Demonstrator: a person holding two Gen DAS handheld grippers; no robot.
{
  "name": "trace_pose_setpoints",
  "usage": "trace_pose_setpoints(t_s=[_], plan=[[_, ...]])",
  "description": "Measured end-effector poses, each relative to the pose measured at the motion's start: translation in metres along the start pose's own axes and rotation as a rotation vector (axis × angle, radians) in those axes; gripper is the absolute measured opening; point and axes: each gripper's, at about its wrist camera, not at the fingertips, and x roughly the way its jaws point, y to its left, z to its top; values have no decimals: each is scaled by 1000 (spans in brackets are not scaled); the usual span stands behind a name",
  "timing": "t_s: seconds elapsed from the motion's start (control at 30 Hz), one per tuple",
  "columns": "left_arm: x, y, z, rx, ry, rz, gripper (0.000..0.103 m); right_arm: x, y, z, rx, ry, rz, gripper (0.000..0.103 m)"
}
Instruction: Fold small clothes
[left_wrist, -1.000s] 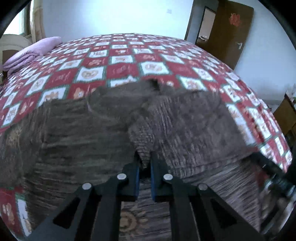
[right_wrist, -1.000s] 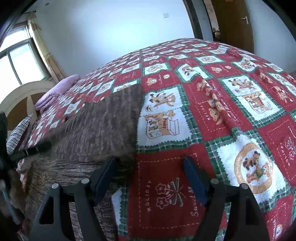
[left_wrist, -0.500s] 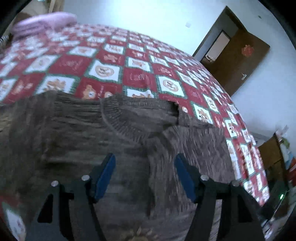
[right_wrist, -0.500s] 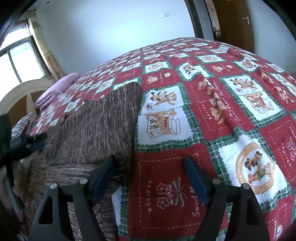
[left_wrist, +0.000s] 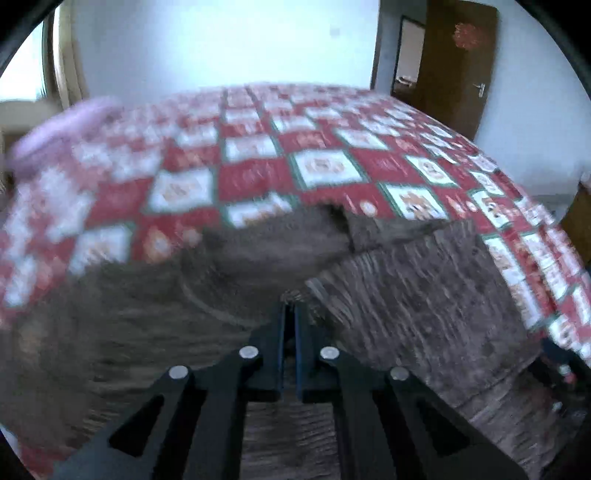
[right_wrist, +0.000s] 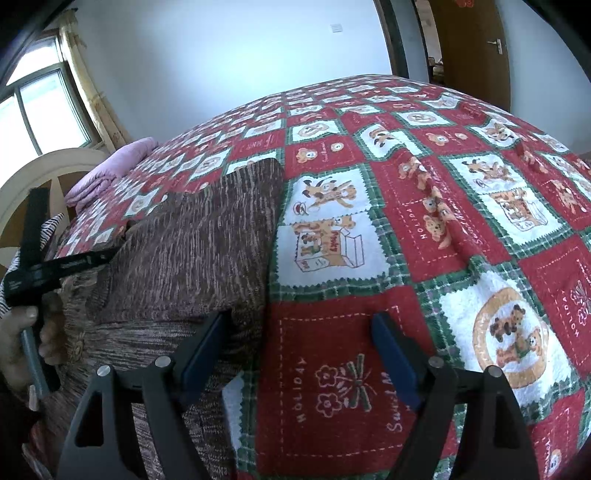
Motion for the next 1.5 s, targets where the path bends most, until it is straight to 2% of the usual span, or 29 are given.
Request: trace_pose_setpoints(t_s=[0.07, 0.13, 0.2, 0.23, 0.27, 0.3, 0.33, 0.37, 0.43, 0.5, 0.67, 0.77, 0.83, 0.93, 0.97, 1.0, 1.03, 1.1, 1.23, 1.3, 1.43, 1.5], plan=[[-1, 5, 1, 41, -23, 85, 4, 0, 0, 0, -2, 0, -2, 82], [10, 11, 2, 60, -8, 165, 4, 0, 1, 0, -6, 2, -6, 82], [17, 24, 1, -9, 14, 99, 6, 1, 1, 0, -7, 2, -6, 82], [17, 31, 0, -60, 12, 61, 17, 1, 1, 0, -5, 2, -5, 82], [18, 33, -1, -86, 20, 63, 30, 1, 1, 0, -5, 2, -5, 82], [19, 33, -1, -91, 25, 82, 61, 1, 2, 0, -5, 2, -4, 82], [18, 32, -1, -87, 14, 117, 68, 1, 1, 0, -6, 3, -6, 82], [13, 28, -1, -80, -13, 138, 67, 1, 1, 0, -7, 3, -7, 82], [4, 14, -4, -36, -50, 121, 68, 0, 1, 0, -4, 1, -4, 83], [-3, 3, -9, 6, -58, 129, 70, -2, 0, 0, 2, -11, 4, 83], [12, -15, -37, 105, 55, 192, 70, -16, 26, 11, -91, -75, -41, 83], [5, -13, -40, 108, 47, 226, 73, -20, 57, 23, -179, -106, 33, 83], [5, -10, -44, 91, 62, 228, 74, -7, 70, 27, -201, -48, 74, 82], [2, -2, -50, 64, 66, 234, 82, 28, 83, 18, -203, 125, 115, 83], [0, 5, -52, 40, 70, 218, 83, 32, 92, 9, -259, 144, 90, 83], [-2, 10, -54, 21, 73, 197, 83, 30, 105, 1, -369, 124, 27, 83], [-3, 12, -55, 6, 77, 176, 83, 27, 113, -3, -423, 122, -2, 83], [-13, 28, -57, -62, 84, 120, 82, 19, 117, 1, -413, 130, -22, 83], [-40, 54, -67, -105, 53, 110, 81, 2, 141, 17, -421, 52, 2, 83], [-59, 74, -73, -133, 17, 121, 81, 7, 158, 22, -429, 40, 45, 83], [-90, 133, -86, -226, -21, 177, 88, 41, 200, 13, -462, 103, 119, 83], [-94, 162, -93, -264, -20, 212, 90, 63, 218, -1, -464, 186, 162, 83]])
